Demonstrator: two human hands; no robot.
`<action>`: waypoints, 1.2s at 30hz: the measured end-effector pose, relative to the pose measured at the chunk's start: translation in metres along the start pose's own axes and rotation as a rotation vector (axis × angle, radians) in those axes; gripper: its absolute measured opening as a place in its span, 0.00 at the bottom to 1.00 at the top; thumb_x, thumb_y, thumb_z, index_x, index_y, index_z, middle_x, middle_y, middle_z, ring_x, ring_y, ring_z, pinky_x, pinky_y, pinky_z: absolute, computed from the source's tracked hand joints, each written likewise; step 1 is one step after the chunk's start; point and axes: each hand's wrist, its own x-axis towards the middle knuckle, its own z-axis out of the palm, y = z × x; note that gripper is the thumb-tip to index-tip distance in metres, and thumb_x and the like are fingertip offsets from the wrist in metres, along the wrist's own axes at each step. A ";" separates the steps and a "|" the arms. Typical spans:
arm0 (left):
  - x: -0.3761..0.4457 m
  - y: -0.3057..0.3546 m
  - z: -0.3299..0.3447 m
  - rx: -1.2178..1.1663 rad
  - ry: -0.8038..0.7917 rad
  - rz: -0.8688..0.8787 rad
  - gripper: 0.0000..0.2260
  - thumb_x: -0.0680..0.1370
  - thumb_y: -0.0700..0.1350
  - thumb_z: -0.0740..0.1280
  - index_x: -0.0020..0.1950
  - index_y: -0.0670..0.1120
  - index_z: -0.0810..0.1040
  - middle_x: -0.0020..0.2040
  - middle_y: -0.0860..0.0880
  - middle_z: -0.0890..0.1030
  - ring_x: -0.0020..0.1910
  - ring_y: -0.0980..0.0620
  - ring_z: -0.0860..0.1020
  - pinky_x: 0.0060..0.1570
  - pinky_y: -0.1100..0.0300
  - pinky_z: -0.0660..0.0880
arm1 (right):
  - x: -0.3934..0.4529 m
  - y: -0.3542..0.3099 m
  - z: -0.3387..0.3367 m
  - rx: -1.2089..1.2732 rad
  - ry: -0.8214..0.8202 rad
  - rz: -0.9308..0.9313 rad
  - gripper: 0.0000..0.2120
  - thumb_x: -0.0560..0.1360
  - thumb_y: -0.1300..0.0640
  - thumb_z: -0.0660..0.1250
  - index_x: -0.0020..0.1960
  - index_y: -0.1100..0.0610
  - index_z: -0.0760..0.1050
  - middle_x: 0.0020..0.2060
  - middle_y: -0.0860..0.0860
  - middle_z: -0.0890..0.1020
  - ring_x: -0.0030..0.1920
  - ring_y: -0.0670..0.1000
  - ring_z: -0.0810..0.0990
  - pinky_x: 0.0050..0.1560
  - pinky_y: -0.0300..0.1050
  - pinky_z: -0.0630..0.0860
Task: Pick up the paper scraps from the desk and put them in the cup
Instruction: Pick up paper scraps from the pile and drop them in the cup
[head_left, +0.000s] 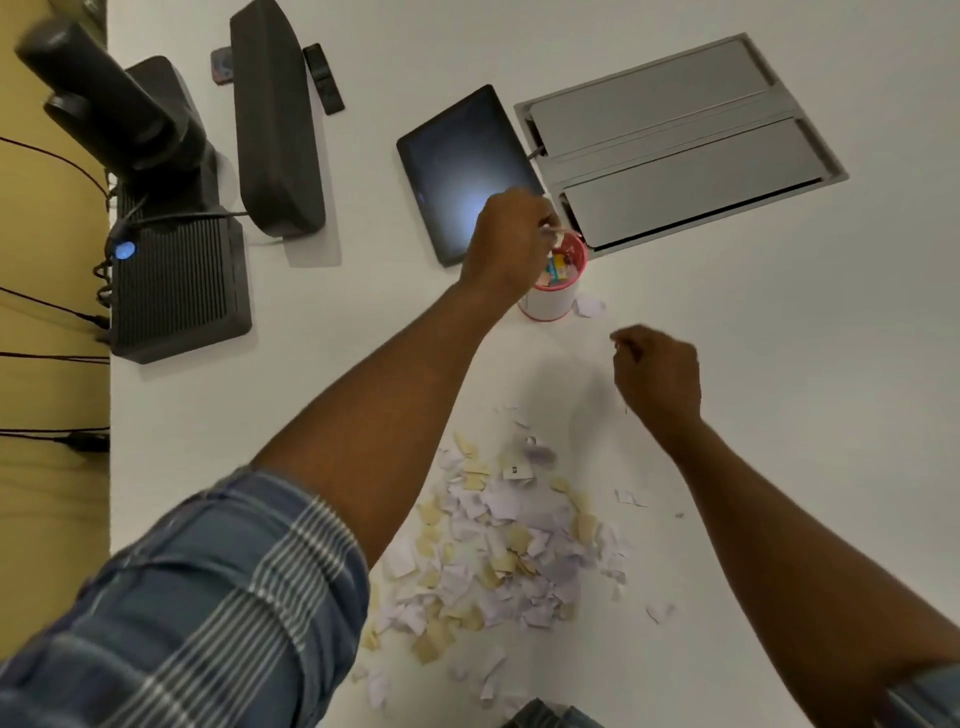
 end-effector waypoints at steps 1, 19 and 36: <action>0.010 0.002 0.007 0.049 -0.026 0.026 0.07 0.74 0.42 0.69 0.50 0.45 0.83 0.48 0.46 0.81 0.46 0.51 0.79 0.42 0.64 0.73 | -0.008 0.007 0.004 -0.007 -0.028 -0.003 0.12 0.74 0.62 0.63 0.53 0.55 0.82 0.49 0.53 0.85 0.48 0.56 0.83 0.50 0.43 0.76; 0.027 -0.001 0.032 0.433 -0.404 0.099 0.17 0.71 0.43 0.73 0.59 0.42 0.79 0.53 0.42 0.80 0.49 0.46 0.79 0.44 0.60 0.71 | 0.035 0.008 0.026 -0.047 -0.127 -0.050 0.16 0.76 0.56 0.67 0.62 0.57 0.76 0.60 0.56 0.79 0.58 0.56 0.78 0.58 0.48 0.73; -0.005 -0.026 -0.010 0.109 -0.097 0.053 0.09 0.76 0.39 0.65 0.50 0.43 0.84 0.46 0.45 0.85 0.43 0.51 0.80 0.45 0.62 0.75 | 0.067 0.002 0.045 -0.213 -0.157 -0.139 0.12 0.78 0.59 0.61 0.53 0.62 0.82 0.46 0.59 0.79 0.45 0.58 0.77 0.43 0.46 0.74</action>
